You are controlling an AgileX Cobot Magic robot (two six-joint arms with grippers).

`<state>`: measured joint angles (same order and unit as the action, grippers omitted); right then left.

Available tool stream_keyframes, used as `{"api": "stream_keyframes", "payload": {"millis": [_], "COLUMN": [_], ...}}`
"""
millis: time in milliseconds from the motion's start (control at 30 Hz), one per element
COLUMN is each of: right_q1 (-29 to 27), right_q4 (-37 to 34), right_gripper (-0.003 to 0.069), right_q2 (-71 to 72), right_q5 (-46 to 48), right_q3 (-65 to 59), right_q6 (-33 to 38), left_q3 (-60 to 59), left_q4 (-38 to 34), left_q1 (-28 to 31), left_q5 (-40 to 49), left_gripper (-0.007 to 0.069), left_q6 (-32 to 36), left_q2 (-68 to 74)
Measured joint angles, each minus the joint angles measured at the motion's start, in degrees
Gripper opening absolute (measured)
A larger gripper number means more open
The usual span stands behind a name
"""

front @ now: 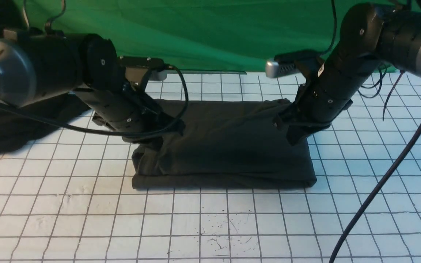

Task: Fold a long-sleeved shirt over a white checkered tablecloth.

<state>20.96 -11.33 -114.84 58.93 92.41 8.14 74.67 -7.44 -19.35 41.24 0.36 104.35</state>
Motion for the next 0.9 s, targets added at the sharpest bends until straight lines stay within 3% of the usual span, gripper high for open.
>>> {"api": "stream_keyframes", "payload": {"millis": [267, 500, 700, 900], "right_q1": [-1.6, -2.9, -4.5, -4.8], "right_q4": [1.5, 2.0, 2.1, 4.0], "right_gripper": [0.0008, 0.001, 0.001, 0.001], "right_q2": [-2.3, 6.2, 27.0, 52.9], "right_q5": [-2.9, -1.3, -2.3, -14.1], "right_q3": [-8.1, -8.6, -6.6, -9.1], "right_q6": [-1.3, -1.3, -1.3, -1.1], "left_q3": [-5.6, -2.4, -0.5, -1.1], "left_q4": [1.1, 2.9, 3.0, 3.1], "left_q1": [0.6, 2.0, 2.0, 2.0], "left_q5": [-0.8, 5.1, 6.0, 7.3], "left_gripper": [-0.0002, -0.0002, -0.0002, -0.0002], "left_q6": [-2.3, -3.8, -3.8, -3.8], "left_q2": [3.4, -4.3, -21.9, -43.7]}}
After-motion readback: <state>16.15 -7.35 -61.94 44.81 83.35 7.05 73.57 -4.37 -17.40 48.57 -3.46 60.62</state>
